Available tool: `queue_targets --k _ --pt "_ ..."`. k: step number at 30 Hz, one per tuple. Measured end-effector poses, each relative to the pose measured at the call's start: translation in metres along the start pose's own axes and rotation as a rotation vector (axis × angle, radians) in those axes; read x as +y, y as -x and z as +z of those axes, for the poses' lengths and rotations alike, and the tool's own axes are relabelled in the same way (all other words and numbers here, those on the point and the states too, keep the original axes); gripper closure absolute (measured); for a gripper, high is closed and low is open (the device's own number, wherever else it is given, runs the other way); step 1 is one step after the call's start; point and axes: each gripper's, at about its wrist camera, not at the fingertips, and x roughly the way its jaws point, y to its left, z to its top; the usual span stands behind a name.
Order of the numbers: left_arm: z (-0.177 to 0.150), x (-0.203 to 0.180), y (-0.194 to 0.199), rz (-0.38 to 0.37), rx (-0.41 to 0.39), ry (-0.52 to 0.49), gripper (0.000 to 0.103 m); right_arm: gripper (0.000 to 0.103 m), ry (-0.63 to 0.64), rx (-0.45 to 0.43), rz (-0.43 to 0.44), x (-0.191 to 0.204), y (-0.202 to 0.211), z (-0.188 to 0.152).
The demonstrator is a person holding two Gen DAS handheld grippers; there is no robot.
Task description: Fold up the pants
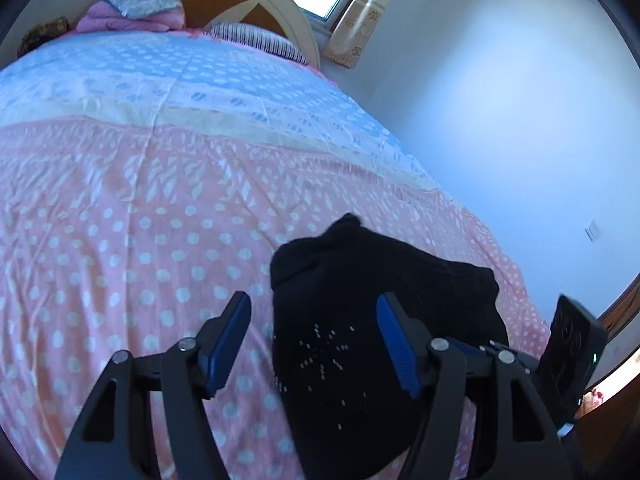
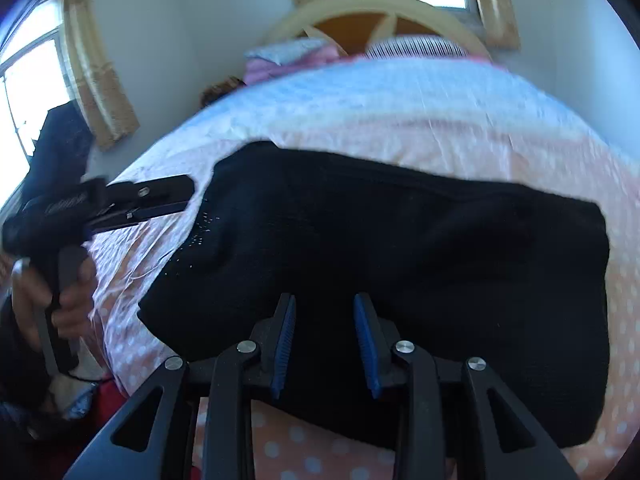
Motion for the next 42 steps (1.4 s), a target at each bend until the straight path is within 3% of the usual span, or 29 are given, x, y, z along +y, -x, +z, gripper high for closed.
queue_targets --k 3,5,6,7,9,12,14,17,19,21,24,26,28,31,32,34,36,39,42 --pt "0.01 0.008 -0.03 -0.06 0.101 0.089 0.036 0.07 -0.051 -0.023 0.053 -0.009 0.005 -0.007" --pt "0.014 0.014 -0.04 -0.08 0.098 0.155 0.037 0.07 -0.084 -0.027 0.078 -0.013 0.008 -0.009" --pt "0.015 0.014 -0.039 -0.084 0.086 0.172 0.043 0.07 -0.083 -0.025 0.082 -0.012 0.01 -0.011" --pt "0.019 0.016 -0.04 -0.092 0.08 0.194 0.062 0.07 -0.077 -0.026 0.082 -0.01 0.01 -0.011" --pt "0.025 0.024 -0.044 -0.109 0.097 0.254 0.078 0.07 -0.074 -0.03 0.081 -0.008 0.011 -0.008" --pt "0.035 0.032 -0.046 -0.141 0.098 0.305 0.084 0.07 -0.075 -0.033 0.082 -0.01 0.008 -0.003" --pt "0.05 0.035 -0.035 -0.09 0.027 0.291 0.087 0.07 -0.083 -0.035 0.088 -0.011 0.007 -0.004" --pt "0.076 0.05 -0.005 0.029 -0.1 0.3 0.087 0.07 -0.091 -0.036 0.091 -0.016 0.002 -0.003" --pt "0.082 0.054 0.014 0.053 -0.12 0.287 0.087 0.07 -0.089 -0.036 0.09 -0.018 -0.002 0.0" --pt "0.076 0.041 0.027 0.09 -0.129 0.19 0.087 0.07 -0.086 -0.039 0.09 -0.02 -0.003 0.0" --pt "0.051 0.009 0.029 0.089 -0.095 0.017 0.076 0.07 -0.092 -0.044 0.099 -0.022 -0.003 -0.001" --pt "0.031 -0.006 0.023 0.064 -0.063 -0.04 0.076 0.07 -0.1 -0.046 0.105 -0.024 -0.003 -0.001" --pt "0.017 -0.018 0.003 0.038 0.017 -0.043 0.076 0.07 -0.103 -0.049 0.106 -0.025 -0.003 -0.002" --pt "0.01 -0.025 -0.019 0.131 0.032 -0.061 0.073 0.07 -0.095 -0.057 0.101 -0.025 -0.002 -0.003" --pt "0.01 -0.025 -0.021 0.16 0.02 -0.068 0.07 0.07 -0.092 -0.06 0.099 -0.024 -0.002 -0.003" --pt "0.01 -0.023 -0.022 0.217 0.02 -0.054 0.045 0.07 -0.085 -0.064 0.092 -0.023 -0.002 -0.004" --pt "0.009 -0.023 -0.012 0.245 0.005 -0.041 0.038 0.07 -0.082 -0.076 0.091 -0.022 0.001 -0.004" --pt "0.002 -0.024 0.006 0.263 -0.065 -0.058 0.037 0.07 -0.109 -0.146 0.082 -0.025 0.019 0.0" --pt "-0.01 -0.034 0.018 0.285 -0.119 -0.111 0.037 0.07 -0.186 -0.316 0.025 -0.045 0.053 0.003"
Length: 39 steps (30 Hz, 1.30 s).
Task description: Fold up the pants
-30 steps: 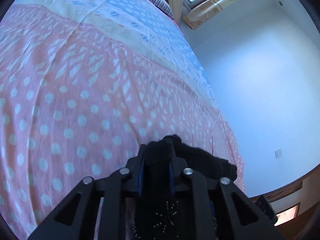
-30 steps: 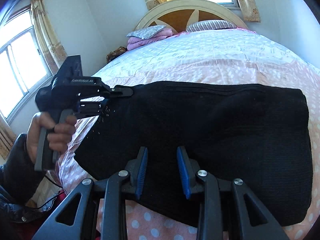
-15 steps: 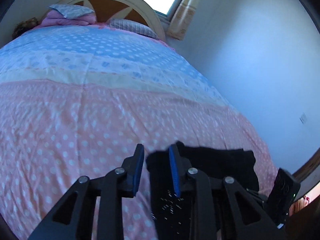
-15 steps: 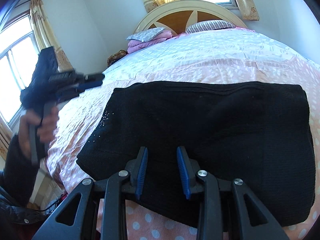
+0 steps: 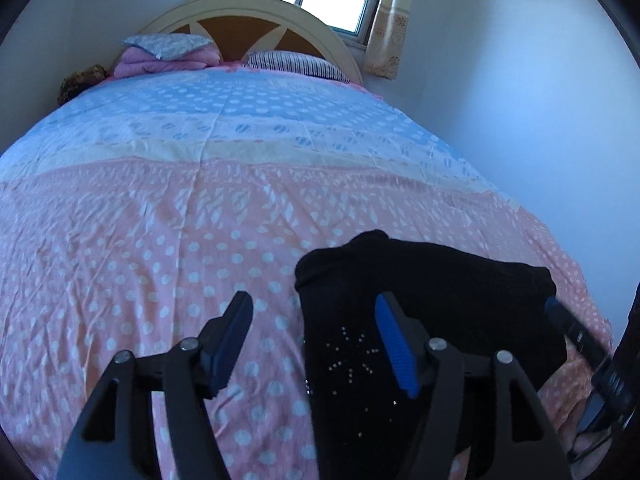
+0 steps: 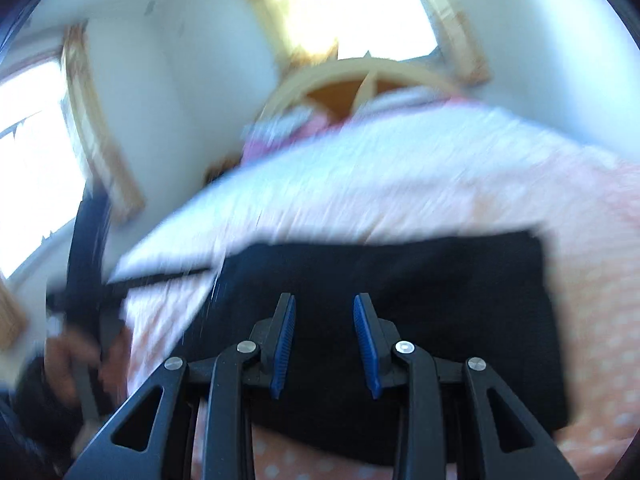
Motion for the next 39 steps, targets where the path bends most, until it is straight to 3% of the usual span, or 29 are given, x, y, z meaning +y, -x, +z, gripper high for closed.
queue_targets --k 1,4,7,9,12,16,19,21,24,27,31,34,39 --pt "-0.004 -0.004 0.004 0.006 -0.016 -0.014 0.037 0.069 -0.067 -0.051 -0.015 -0.015 0.011 0.005" --pt "-0.013 -0.017 -0.004 -0.036 0.003 -0.047 0.034 0.045 -0.237 -0.084 -0.086 -0.056 0.028 0.008" --pt "-0.02 -0.026 -0.022 -0.018 0.07 -0.066 0.034 0.045 -0.353 -0.049 -0.107 -0.083 0.031 0.004" --pt "-0.025 -0.028 -0.031 0.029 0.098 -0.062 0.023 0.045 -0.378 -0.013 -0.11 -0.089 0.027 0.001" --pt "-0.023 -0.017 -0.034 0.031 0.105 -0.005 0.012 0.045 -0.341 0.05 -0.176 -0.087 0.016 -0.002" --pt "-0.024 -0.018 -0.032 0.036 0.104 -0.019 0.01 0.045 -0.318 -0.011 -0.282 -0.089 0.029 0.001" --pt "-0.026 -0.019 -0.032 0.046 0.102 -0.015 0.007 0.044 -0.354 0.025 -0.257 -0.098 0.022 -0.001" --pt "-0.027 -0.019 -0.032 0.054 0.109 -0.012 0.004 0.044 -0.366 0.11 -0.258 -0.098 0.006 -0.007" --pt "-0.028 -0.017 -0.032 0.059 0.12 -0.001 0.001 0.033 -0.285 0.147 -0.277 -0.084 -0.007 -0.008" --pt "-0.029 -0.018 -0.031 0.068 0.132 0.002 0.0 0.03 -0.223 0.161 -0.313 -0.075 -0.011 -0.011" --pt "-0.028 -0.019 -0.028 0.054 0.168 0.027 0.0 0.03 -0.203 0.178 -0.304 -0.071 -0.014 -0.012" --pt "-0.029 -0.023 -0.027 0.038 0.181 0.025 0.0 0.042 -0.164 0.194 -0.323 -0.068 -0.014 -0.011" --pt "-0.03 -0.03 -0.027 0.023 0.193 0.006 0.0 0.042 -0.132 0.203 -0.347 -0.065 -0.017 -0.013"
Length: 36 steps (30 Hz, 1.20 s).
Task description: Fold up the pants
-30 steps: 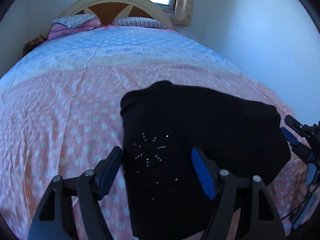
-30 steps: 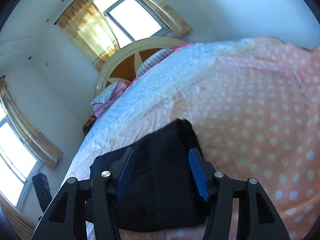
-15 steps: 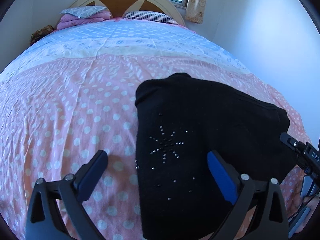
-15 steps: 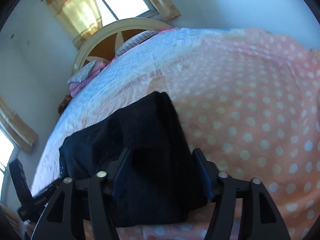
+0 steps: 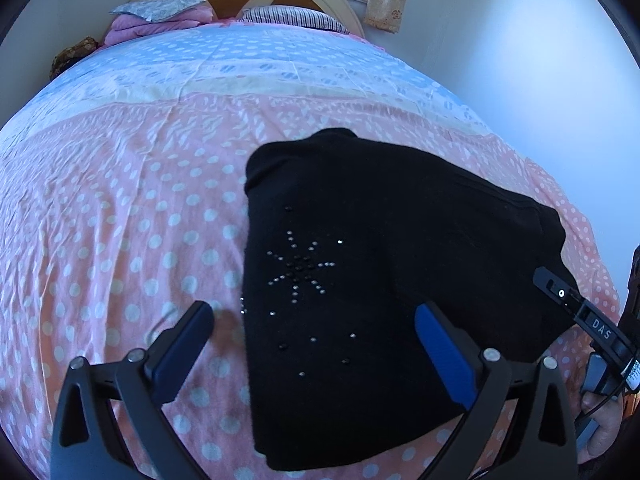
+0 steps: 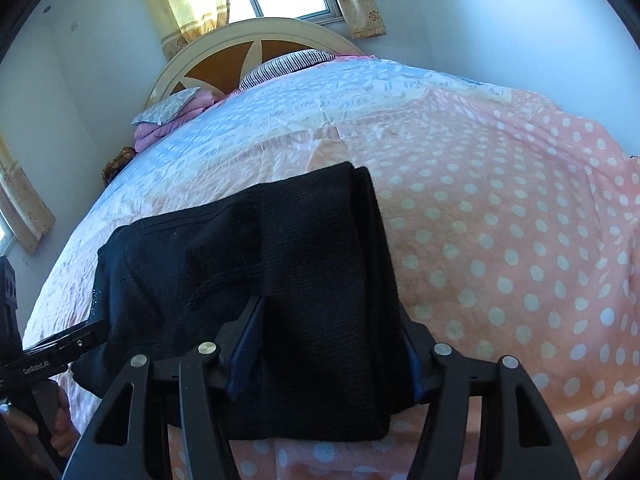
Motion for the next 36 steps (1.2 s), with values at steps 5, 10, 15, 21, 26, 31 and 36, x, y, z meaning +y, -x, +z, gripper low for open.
queue_targets --k 5,10,15,21,26,31,36 --pt "0.001 -0.006 -0.002 -0.003 0.011 -0.001 0.0 0.038 -0.002 -0.012 -0.009 -0.001 -0.003 -0.001" --pt "-0.001 -0.008 0.0 -0.028 -0.03 -0.01 0.02 0.034 0.031 -0.014 -0.02 0.002 -0.005 -0.001" --pt "0.001 -0.008 0.005 -0.06 -0.051 -0.016 0.061 0.062 0.092 -0.03 -0.02 0.012 0.001 -0.002" --pt "0.001 -0.009 0.01 -0.072 -0.067 -0.012 0.077 0.07 0.152 -0.072 -0.072 0.024 0.007 -0.003" --pt "-0.001 -0.017 0.018 -0.033 -0.096 -0.045 0.081 0.073 0.165 -0.122 -0.079 0.028 0.016 -0.003" --pt "0.001 -0.02 0.024 -0.017 -0.113 -0.06 0.083 0.074 0.172 -0.161 -0.074 0.033 0.025 -0.003" --pt "0.0 -0.022 0.032 -0.016 -0.132 -0.072 0.083 0.074 0.162 -0.182 -0.058 0.033 0.031 -0.003"
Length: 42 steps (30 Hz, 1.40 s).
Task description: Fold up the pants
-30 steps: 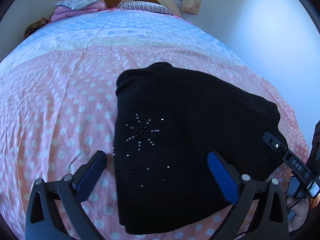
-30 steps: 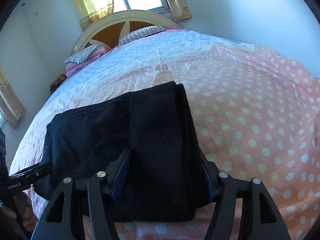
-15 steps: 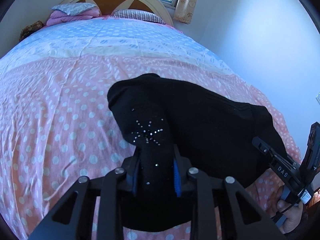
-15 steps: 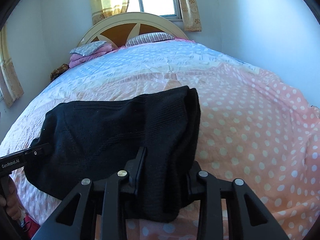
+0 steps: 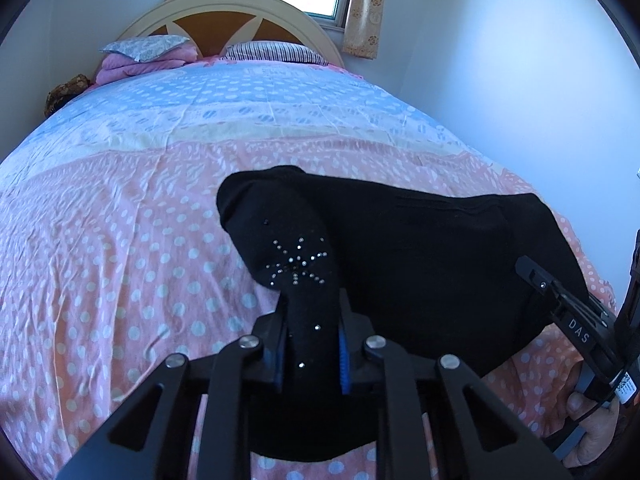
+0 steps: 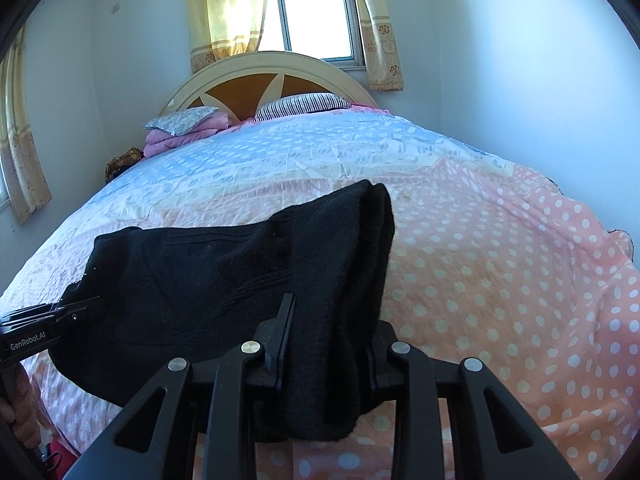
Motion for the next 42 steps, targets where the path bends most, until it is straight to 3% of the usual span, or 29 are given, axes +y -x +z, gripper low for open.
queue_targets --k 27,42 --pt "0.009 0.027 0.016 -0.064 -0.028 0.028 0.084 0.074 0.004 -0.022 0.032 0.029 0.012 0.016" --pt "0.015 0.089 0.035 0.045 -0.078 0.086 0.084 0.074 0.012 -0.032 0.165 0.095 -0.002 0.034"
